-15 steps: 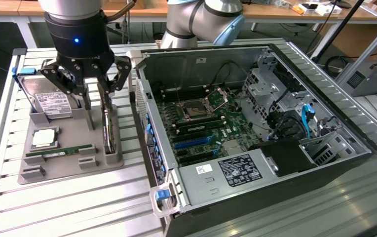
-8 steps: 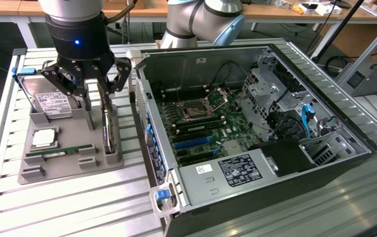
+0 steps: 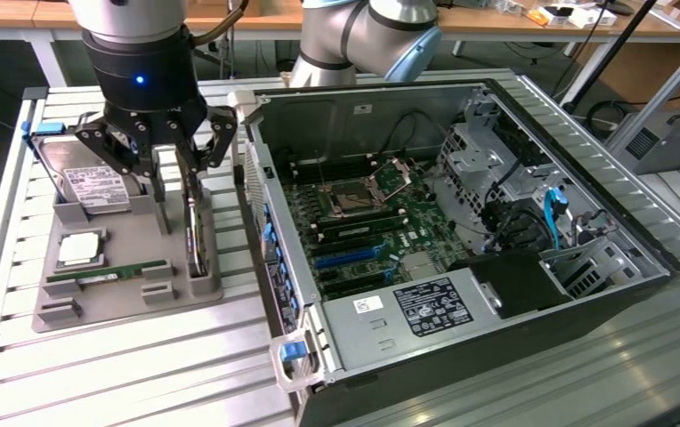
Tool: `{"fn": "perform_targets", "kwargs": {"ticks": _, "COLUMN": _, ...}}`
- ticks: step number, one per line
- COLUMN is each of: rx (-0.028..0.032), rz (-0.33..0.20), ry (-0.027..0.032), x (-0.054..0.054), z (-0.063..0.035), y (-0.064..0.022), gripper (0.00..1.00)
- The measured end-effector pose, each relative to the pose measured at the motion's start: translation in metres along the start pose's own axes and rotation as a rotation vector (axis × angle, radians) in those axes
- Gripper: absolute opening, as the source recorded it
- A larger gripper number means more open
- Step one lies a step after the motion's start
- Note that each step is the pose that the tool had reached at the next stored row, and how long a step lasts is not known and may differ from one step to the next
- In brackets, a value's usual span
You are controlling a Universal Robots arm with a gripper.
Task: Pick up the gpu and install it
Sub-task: 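Pick up the gpu and move the gpu toward the slot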
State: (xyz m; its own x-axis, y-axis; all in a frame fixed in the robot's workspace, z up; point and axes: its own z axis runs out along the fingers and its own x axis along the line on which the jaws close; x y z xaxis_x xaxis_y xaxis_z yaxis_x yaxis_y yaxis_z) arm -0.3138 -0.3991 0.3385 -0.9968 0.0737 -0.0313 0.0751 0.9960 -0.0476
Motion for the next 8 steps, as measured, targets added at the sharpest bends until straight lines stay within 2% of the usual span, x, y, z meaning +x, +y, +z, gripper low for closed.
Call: {"fn": "perform_targets", "kwargs": {"ticks": 8, "rx": 0.0014, "rz": 0.0, "ry": -0.0001, "x": 0.0001, "z": 0.0025, "y": 0.0001, "gripper": 0.42}}
